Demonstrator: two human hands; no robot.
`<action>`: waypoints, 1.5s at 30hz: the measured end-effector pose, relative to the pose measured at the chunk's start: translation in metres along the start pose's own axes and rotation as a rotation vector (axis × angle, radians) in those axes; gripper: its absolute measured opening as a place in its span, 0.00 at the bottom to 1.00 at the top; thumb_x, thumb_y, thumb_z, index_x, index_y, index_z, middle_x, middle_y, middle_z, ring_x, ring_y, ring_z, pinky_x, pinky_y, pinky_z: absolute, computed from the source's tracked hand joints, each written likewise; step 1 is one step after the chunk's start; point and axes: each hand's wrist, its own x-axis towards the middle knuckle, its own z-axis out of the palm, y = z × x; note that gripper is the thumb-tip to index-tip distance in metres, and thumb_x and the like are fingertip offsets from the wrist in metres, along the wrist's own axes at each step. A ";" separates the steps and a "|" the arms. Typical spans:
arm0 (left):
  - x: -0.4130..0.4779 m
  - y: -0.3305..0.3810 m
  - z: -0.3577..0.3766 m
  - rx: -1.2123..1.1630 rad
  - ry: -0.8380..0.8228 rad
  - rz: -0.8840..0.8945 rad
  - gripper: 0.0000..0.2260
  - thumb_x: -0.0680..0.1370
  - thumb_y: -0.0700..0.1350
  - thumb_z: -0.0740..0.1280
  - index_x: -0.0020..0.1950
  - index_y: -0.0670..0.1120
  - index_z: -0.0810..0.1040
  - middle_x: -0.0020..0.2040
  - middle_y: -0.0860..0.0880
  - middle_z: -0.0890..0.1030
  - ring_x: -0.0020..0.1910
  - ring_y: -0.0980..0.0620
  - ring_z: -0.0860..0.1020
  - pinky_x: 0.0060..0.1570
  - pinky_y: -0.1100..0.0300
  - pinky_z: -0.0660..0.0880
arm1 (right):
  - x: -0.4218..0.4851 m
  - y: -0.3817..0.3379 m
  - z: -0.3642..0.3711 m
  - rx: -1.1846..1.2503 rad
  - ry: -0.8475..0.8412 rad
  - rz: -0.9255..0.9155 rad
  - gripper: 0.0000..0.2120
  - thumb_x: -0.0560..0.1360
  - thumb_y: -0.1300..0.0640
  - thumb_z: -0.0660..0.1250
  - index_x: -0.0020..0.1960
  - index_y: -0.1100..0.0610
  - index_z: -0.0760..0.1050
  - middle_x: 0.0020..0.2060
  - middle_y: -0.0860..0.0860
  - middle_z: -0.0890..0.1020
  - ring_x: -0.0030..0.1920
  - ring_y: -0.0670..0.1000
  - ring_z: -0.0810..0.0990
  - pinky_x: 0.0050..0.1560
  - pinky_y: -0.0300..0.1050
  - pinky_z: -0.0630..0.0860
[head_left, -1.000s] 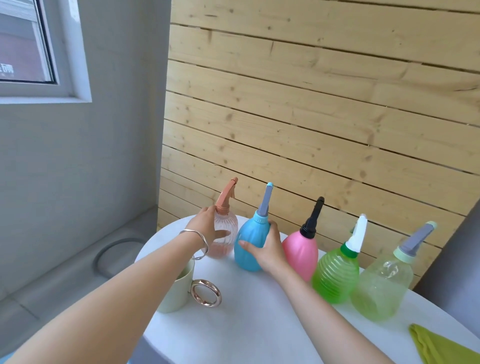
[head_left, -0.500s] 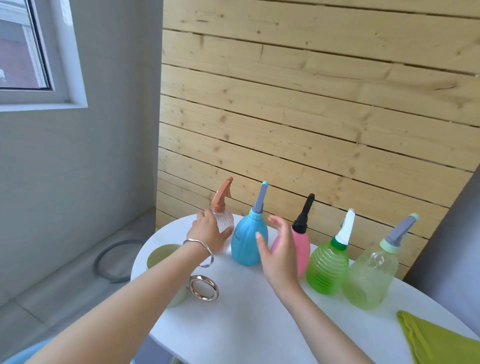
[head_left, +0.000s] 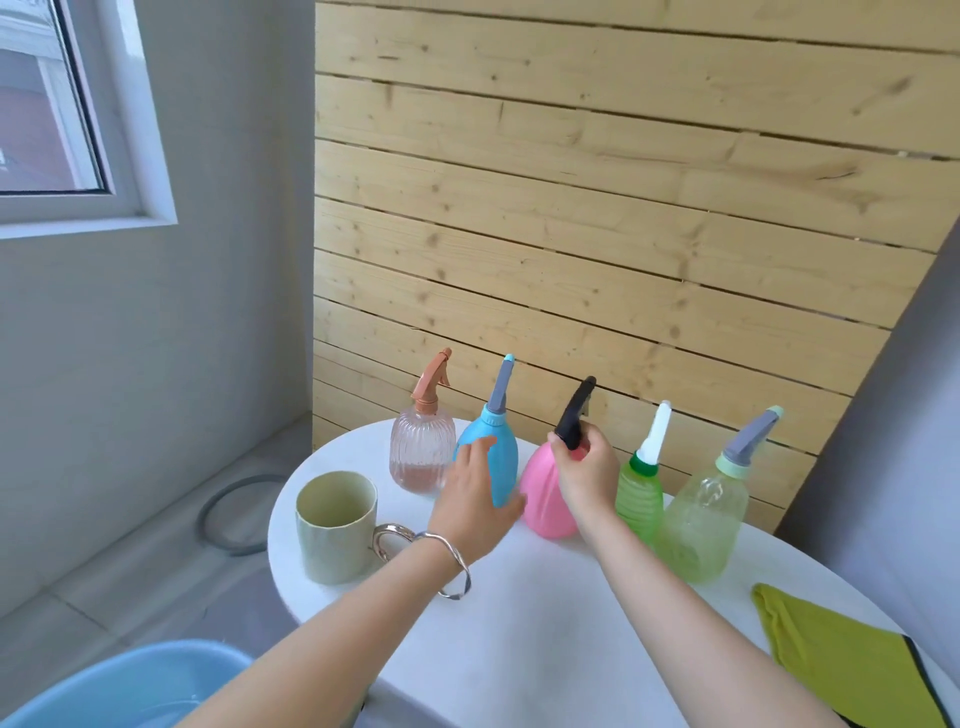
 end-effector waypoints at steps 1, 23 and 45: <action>-0.003 0.002 0.001 0.017 -0.025 0.005 0.35 0.74 0.50 0.70 0.75 0.44 0.56 0.71 0.47 0.63 0.70 0.49 0.63 0.64 0.63 0.60 | -0.003 -0.002 -0.004 0.011 0.002 -0.007 0.11 0.73 0.56 0.71 0.54 0.57 0.78 0.46 0.50 0.83 0.50 0.53 0.81 0.46 0.40 0.69; -0.098 0.054 -0.083 -0.467 -0.293 -0.128 0.30 0.60 0.54 0.80 0.58 0.55 0.72 0.52 0.53 0.81 0.48 0.59 0.81 0.45 0.63 0.79 | -0.103 -0.108 -0.092 0.580 -0.859 0.082 0.20 0.71 0.50 0.67 0.60 0.57 0.77 0.56 0.51 0.82 0.56 0.47 0.79 0.55 0.40 0.74; -0.132 0.048 -0.101 -0.446 -0.264 -0.136 0.37 0.54 0.59 0.77 0.60 0.54 0.70 0.55 0.51 0.79 0.51 0.53 0.80 0.47 0.58 0.80 | -0.148 -0.123 -0.079 0.614 -0.610 0.196 0.15 0.65 0.50 0.75 0.50 0.54 0.80 0.42 0.46 0.83 0.49 0.47 0.80 0.60 0.47 0.74</action>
